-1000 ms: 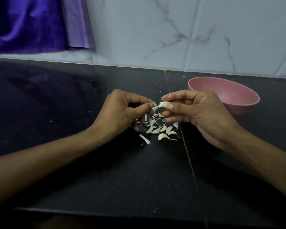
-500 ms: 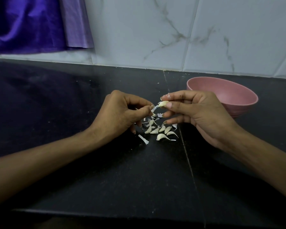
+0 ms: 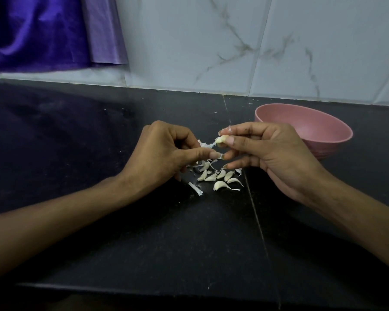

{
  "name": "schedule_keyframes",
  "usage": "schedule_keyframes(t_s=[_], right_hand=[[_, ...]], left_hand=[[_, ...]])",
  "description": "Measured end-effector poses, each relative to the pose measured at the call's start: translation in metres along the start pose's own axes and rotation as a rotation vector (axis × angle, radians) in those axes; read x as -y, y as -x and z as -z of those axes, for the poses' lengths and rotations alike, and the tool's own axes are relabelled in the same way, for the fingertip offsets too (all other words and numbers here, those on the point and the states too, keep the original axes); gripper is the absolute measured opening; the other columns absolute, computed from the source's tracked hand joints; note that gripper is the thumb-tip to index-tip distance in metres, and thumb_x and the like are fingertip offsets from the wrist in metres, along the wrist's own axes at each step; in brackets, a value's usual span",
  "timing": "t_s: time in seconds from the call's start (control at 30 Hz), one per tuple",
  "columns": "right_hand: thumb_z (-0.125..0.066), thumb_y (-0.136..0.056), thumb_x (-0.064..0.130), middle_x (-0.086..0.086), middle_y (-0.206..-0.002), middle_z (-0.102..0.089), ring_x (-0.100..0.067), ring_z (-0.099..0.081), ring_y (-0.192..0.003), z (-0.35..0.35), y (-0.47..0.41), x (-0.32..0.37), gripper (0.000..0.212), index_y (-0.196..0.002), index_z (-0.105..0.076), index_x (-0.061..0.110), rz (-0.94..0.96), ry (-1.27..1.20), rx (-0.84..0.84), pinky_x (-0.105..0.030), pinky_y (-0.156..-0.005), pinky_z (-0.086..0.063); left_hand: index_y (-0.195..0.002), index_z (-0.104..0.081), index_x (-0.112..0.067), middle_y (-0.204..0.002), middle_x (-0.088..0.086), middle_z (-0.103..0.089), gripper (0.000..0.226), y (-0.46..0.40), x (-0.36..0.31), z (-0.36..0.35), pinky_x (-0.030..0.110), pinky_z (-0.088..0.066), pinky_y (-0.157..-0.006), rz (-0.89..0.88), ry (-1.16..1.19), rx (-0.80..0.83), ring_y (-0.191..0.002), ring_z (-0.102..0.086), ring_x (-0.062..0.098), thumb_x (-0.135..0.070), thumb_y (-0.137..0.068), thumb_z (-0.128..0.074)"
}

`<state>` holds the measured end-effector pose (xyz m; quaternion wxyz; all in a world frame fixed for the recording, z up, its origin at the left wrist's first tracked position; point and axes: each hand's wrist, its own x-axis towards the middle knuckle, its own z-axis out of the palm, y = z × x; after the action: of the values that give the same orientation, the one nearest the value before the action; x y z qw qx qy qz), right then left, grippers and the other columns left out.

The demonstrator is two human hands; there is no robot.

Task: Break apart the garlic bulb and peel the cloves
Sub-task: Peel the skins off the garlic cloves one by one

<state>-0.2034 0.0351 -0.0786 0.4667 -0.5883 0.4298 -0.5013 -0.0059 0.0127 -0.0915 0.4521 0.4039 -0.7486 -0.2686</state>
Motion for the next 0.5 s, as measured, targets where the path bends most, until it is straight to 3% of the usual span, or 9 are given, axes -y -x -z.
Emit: schedule_keyframes(t_s=[0.07, 0.17, 0.23, 0.37, 0.5], right_hand=[[-0.071, -0.076, 0.013, -0.019, -0.088, -0.073, -0.02, -0.067, -0.069, -0.0003, 0.0004, 0.0001, 0.026, -0.098, -0.072, 0.0, 0.0, -0.009, -0.002, -0.036, -0.066, -0.063], [-0.07, -0.075, 0.015, -0.016, -0.085, -0.072, -0.02, -0.067, -0.067, -0.0011, 0.0007, 0.0, 0.026, -0.097, -0.072, 0.0, -0.001, -0.022, -0.001, -0.031, -0.062, -0.062], [-0.07, -0.076, 0.015, -0.014, -0.083, -0.073, -0.019, -0.067, -0.066, -0.0015, 0.001, -0.0003, 0.026, -0.096, -0.072, -0.001, -0.006, -0.019, -0.001, -0.03, -0.061, -0.061], [-0.071, -0.074, 0.017, -0.011, -0.078, -0.073, -0.019, -0.068, -0.063, -0.002, 0.0013, -0.0011, 0.025, -0.094, -0.072, 0.001, -0.024, -0.012, 0.004, -0.029, -0.06, -0.061], [-0.071, -0.073, 0.016, -0.019, -0.081, -0.072, -0.019, -0.067, -0.062, -0.0046, 0.0015, -0.0023, 0.029, -0.095, -0.071, -0.002, -0.043, -0.053, 0.005, -0.029, -0.061, -0.061]], left_hand=[[-0.065, -0.071, -0.014, -0.048, -0.004, -0.061, 0.027, 0.0002, 0.0005, -0.0002, 0.02, -0.044, -0.04, -0.032, -0.042, -0.016, -0.037, -0.053, 0.007, -0.039, -0.073, -0.078], [-0.093, -0.076, -0.02, -0.06, -0.016, -0.066, 0.008, -0.0009, 0.0034, 0.0001, 0.021, -0.049, -0.045, -0.071, -0.063, -0.007, -0.041, -0.057, 0.007, -0.022, -0.086, -0.073], [-0.103, -0.073, -0.024, -0.076, -0.016, -0.07, 0.018, 0.0001, 0.0043, -0.0004, 0.028, -0.053, -0.045, -0.095, -0.043, 0.011, -0.044, -0.06, 0.01, -0.016, -0.088, -0.072], [-0.097, -0.073, -0.023, -0.068, -0.022, -0.069, 0.013, 0.0036, 0.0007, -0.0024, 0.021, -0.049, -0.045, -0.096, -0.016, 0.072, -0.043, -0.061, 0.008, -0.022, -0.084, -0.074], [-0.092, -0.075, -0.018, -0.059, -0.014, -0.067, 0.015, 0.0034, 0.0008, -0.0025, 0.025, -0.049, -0.042, -0.076, 0.023, 0.084, -0.043, -0.061, 0.011, -0.029, -0.083, -0.073]])
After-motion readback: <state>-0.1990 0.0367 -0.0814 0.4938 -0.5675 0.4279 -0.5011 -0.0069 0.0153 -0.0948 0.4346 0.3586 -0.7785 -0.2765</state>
